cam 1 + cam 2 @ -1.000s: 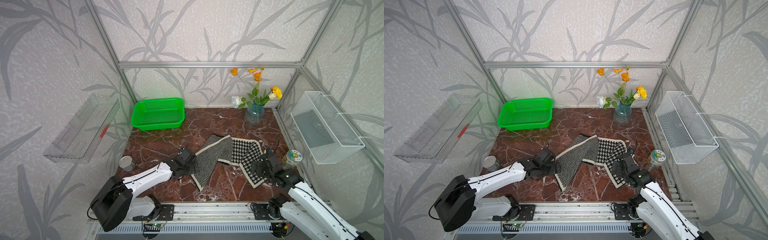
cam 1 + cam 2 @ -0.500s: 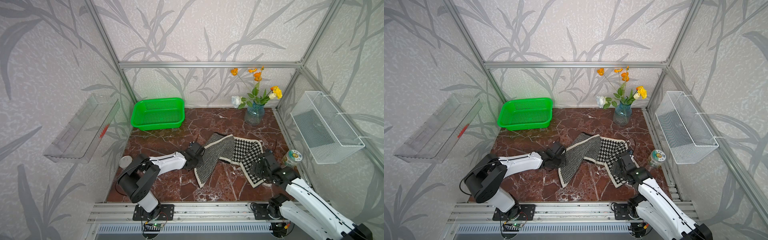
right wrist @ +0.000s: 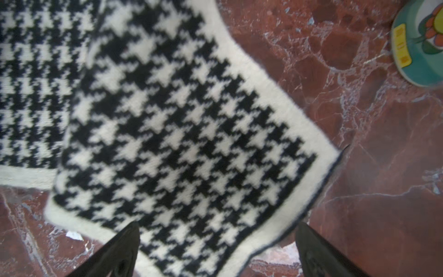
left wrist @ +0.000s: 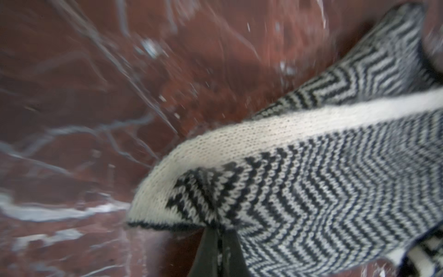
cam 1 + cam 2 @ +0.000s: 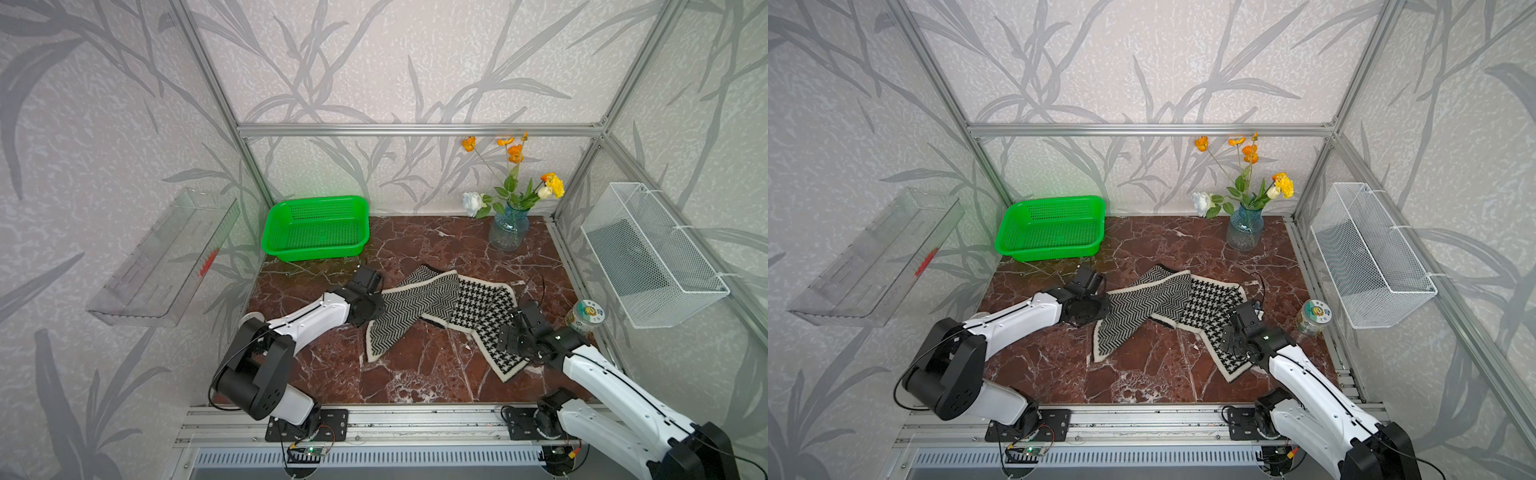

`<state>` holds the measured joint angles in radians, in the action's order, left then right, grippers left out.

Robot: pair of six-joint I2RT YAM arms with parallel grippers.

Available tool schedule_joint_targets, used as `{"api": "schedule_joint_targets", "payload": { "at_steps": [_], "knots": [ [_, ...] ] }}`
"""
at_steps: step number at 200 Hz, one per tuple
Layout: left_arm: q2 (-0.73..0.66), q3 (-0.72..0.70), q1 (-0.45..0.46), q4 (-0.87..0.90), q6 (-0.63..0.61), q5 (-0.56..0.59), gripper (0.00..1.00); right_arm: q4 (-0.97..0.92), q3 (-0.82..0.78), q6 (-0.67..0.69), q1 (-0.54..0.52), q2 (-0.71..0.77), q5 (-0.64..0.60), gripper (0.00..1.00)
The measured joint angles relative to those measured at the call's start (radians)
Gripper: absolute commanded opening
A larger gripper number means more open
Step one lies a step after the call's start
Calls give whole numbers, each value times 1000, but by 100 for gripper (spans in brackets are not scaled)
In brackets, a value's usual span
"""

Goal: Roll up the scarf and place it into the basket
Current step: Fold the scarf at the center of the board.

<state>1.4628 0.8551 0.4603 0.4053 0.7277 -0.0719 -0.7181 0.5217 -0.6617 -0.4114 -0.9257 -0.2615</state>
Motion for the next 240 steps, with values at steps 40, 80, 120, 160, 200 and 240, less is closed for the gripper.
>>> {"api": "schedule_joint_targets", "payload": {
  "at_steps": [40, 80, 120, 160, 200, 240],
  "knots": [
    [-11, 41, -22, 71, -2, 16, 0, 45, 34, 7, 0, -121, 14, 99],
    [-10, 56, -51, 100, -2, 14, 0, 76, 83, 44, 0, -280, 74, 99],
    [-10, 81, -74, 108, -2, 11, 0, 110, 85, 56, 0, -310, 116, 90],
    [-10, 84, -115, 113, 6, 0, 0, 133, 68, 53, -7, -333, 154, 89],
    [-8, 120, -148, 122, 13, -10, 0, 136, 44, 44, -27, -335, 177, 86],
    [-6, 147, -175, 123, 18, -26, 0, 142, 51, 44, -40, -356, 177, 58]
  ]
}}
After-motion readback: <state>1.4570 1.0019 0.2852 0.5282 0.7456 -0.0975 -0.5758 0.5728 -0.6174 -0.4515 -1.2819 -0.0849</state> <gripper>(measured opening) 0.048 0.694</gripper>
